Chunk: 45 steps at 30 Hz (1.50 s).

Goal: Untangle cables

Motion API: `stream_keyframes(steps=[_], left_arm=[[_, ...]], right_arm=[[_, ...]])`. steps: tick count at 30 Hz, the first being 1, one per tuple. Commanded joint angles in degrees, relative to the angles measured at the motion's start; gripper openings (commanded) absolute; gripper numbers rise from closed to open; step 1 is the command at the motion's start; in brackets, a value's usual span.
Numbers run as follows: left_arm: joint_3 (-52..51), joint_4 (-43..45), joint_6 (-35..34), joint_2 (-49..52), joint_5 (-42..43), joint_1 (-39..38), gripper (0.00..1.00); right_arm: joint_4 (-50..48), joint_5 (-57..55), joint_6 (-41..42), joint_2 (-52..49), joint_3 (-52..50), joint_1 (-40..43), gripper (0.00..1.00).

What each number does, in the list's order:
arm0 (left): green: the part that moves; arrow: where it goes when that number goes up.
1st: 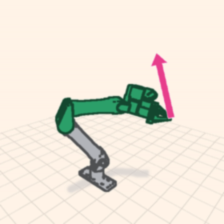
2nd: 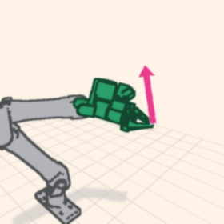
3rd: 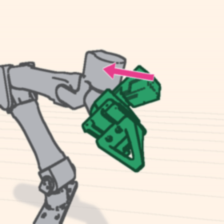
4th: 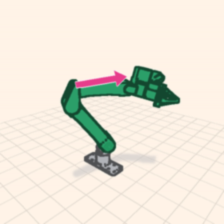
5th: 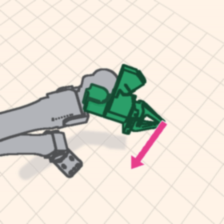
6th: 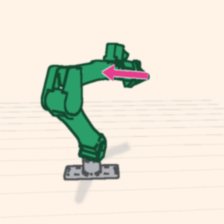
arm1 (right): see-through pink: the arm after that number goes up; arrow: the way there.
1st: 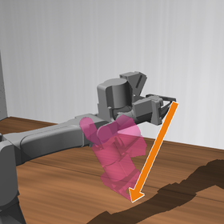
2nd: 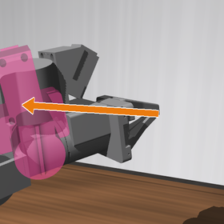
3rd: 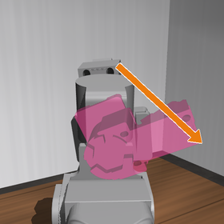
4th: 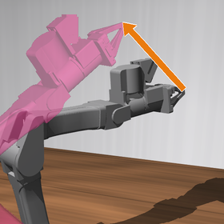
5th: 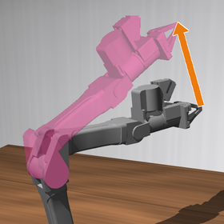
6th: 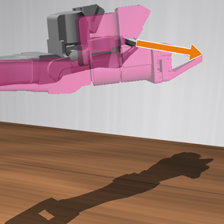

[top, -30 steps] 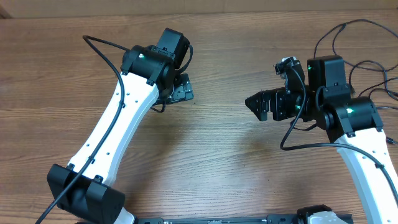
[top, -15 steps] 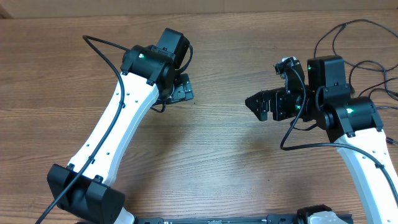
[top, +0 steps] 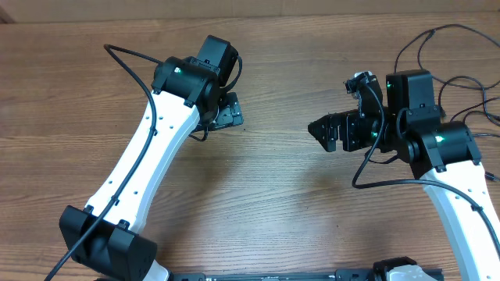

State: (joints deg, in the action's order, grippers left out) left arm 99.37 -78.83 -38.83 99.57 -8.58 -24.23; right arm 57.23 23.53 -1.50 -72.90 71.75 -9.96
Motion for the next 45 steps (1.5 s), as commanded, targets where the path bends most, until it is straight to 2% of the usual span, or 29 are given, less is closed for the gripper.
stream_keyframes(steps=[1, 11, 20, 40, 45], left_arm=[[0.1, 0.0, 0.7, 0.4, 0.3, 0.2, 1.00], [0.1, 0.0, 0.7, -0.1, 0.3, 0.1, 1.00], [0.1, 0.0, 0.7, -5.6, 0.3, 0.1, 1.00], [-0.1, -0.2, 1.1, -24.8, -1.9, -0.9, 1.00], [-7.1, 6.4, 1.1, -32.5, -5.0, -0.9, 1.00]], right_arm=[[-0.1, -0.3, -0.3, 0.1, 0.7, -0.2, 1.00], [-0.1, -0.3, -0.3, 0.1, 0.7, -0.2, 1.00], [-0.1, -0.3, -0.3, 0.1, 0.7, -0.2, 1.00], [-0.1, -0.3, -0.3, 0.1, 0.7, -0.2, 1.00], [-0.1, -0.3, -0.3, 0.1, 0.7, -0.2, 1.00]])
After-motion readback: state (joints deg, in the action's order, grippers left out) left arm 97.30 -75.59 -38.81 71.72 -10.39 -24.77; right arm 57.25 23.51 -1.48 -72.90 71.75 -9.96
